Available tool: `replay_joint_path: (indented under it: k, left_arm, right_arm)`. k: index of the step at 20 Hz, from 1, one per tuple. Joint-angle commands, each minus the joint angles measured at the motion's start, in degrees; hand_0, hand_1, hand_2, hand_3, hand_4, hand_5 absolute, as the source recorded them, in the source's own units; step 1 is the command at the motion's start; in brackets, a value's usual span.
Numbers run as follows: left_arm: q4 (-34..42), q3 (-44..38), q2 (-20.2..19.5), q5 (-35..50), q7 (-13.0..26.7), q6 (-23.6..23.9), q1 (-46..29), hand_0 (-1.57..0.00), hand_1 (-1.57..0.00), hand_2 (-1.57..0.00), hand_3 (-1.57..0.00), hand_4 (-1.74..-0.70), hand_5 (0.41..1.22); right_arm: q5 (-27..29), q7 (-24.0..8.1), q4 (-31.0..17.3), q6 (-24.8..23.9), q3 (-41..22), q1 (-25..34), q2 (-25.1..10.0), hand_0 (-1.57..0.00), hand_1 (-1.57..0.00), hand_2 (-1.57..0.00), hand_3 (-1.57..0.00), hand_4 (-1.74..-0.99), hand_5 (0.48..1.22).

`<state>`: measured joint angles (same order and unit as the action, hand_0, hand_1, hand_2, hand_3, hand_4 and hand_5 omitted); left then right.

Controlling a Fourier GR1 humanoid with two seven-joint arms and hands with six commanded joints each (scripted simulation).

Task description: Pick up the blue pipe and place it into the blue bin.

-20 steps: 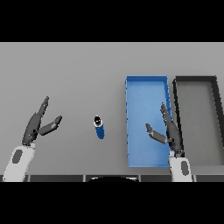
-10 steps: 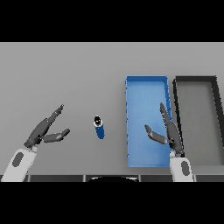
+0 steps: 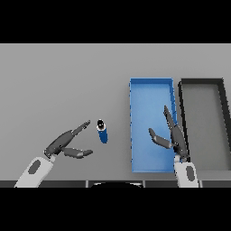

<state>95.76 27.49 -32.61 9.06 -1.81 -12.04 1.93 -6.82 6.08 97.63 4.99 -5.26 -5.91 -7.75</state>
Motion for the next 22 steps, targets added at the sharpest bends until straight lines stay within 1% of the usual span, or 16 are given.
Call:
replay_joint_path:
  k: [1,2,3,5,7,10,12,14,16,17,18,19,20,21,22]
  left_arm:
    - [-1.22,0.70,0.80,-0.52,-0.19,-0.47,0.26,0.00,0.00,0.00,0.00,-1.11,0.447]
    - [-2.14,1.40,2.34,-0.90,-0.04,-0.39,0.85,0.00,0.00,0.00,0.00,-1.11,0.447]
    - [-3.23,1.85,3.30,-1.20,-0.20,-0.70,1.57,0.00,0.00,0.00,0.00,-1.12,0.446]
    - [-5.47,2.55,5.80,-2.17,0.70,-0.26,4.06,0.00,0.00,0.00,0.00,-1.12,0.446]
    - [-6.79,3.47,7.66,-2.95,0.05,-0.13,4.51,0.00,0.00,0.00,0.00,-1.11,0.447]
    - [-10.78,3.61,10.93,-1.75,1.55,-1.31,7.30,0.00,0.00,0.00,0.00,-1.12,0.448]
    - [-13.50,4.86,13.28,-4.66,0.46,0.22,8.50,0.00,0.00,0.00,0.00,-1.10,0.441]
    - [-15.28,4.99,14.70,-5.80,-2.12,1.09,9.65,0.00,0.00,0.00,0.00,-1.07,0.445]
    - [-17.67,4.69,17.03,-4.38,-2.50,0.03,11.42,0.00,0.00,0.00,0.00,-1.09,0.477]
    - [-18.20,4.43,18.05,-3.71,-3.38,-0.04,11.68,0.00,0.00,-0.02,-0.02,-1.11,0.507]
    - [-18.37,4.24,18.85,-3.02,-4.18,0.02,11.31,0.00,-0.03,-0.11,-0.10,-1.14,0.550]
    - [-19.40,3.85,20.15,-2.21,-3.97,0.29,11.27,-0.02,-0.16,-0.29,-0.26,-1.21,0.607]
    - [-20.09,3.10,20.96,-0.82,-3.75,0.14,11.18,-0.19,-0.35,-0.48,-0.52,-1.25,0.730]
    - [-20.20,2.55,21.82,-0.22,-3.36,0.93,11.47,-0.44,-0.59,-0.70,-0.72,-1.35,0.828]
    - [-20.40,2.84,22.34,-0.84,-4.19,1.83,10.96,-0.67,-0.79,-0.87,-0.88,-1.42,0.906]
  right_arm:
    - [0.04,-0.06,-0.71,-0.16,0.38,0.37,-0.09,0.00,0.00,0.00,0.00,-1.263,0.617]
    - [0.43,-0.39,-0.88,0.18,0.44,0.38,-0.10,0.00,0.00,0.00,0.00,-1.265,0.616]
    - [0.48,0.03,-0.31,0.25,0.20,0.05,0.11,0.00,0.00,0.00,0.00,-1.270,0.617]
    - [0.53,-1.11,-0.05,0.00,0.70,0.15,-0.28,0.00,0.00,0.00,0.00,-1.271,0.616]
    - [0.76,-0.75,0.41,-0.10,0.84,-0.08,-0.23,0.00,0.00,0.00,0.00,-1.276,0.613]
    - [0.86,-0.65,0.44,0.19,0.69,-0.88,-0.07,0.00,0.00,0.00,0.00,-1.274,0.605]
    - [0.82,-0.23,0.85,0.23,0.71,-1.90,-0.14,0.00,0.00,0.00,0.00,-1.266,0.598]
    - [0.76,-0.06,0.37,0.04,0.90,-1.40,-0.05,0.00,0.00,0.00,0.00,-1.267,0.598]
    - [0.92,-1.21,0.62,-0.11,0.86,-0.80,0.21,0.00,0.00,0.00,0.00,-1.264,0.598]
    - [0.66,-0.70,0.69,-0.20,0.77,-1.23,0.22,0.00,0.00,0.00,0.00,-1.267,0.600]
    - [0.75,-0.87,0.70,-0.13,0.83,-1.11,0.14,0.00,0.00,0.00,0.00,-1.266,0.601]
    - [0.50,-0.16,0.62,-0.20,0.81,-1.38,0.08,0.00,0.00,0.00,0.00,-1.261,0.600]
    - [0.71,-0.24,0.31,-0.11,0.99,-1.47,0.03,0.00,0.00,0.00,0.00,-1.260,0.600]
    - [0.98,0.08,0.68,-0.05,1.24,-1.55,-0.19,0.00,0.00,0.00,0.00,-1.259,0.602]
    - [0.85,0.13,0.46,0.15,1.08,-1.46,-0.29,0.00,0.00,0.00,0.00,-1.259,0.605]
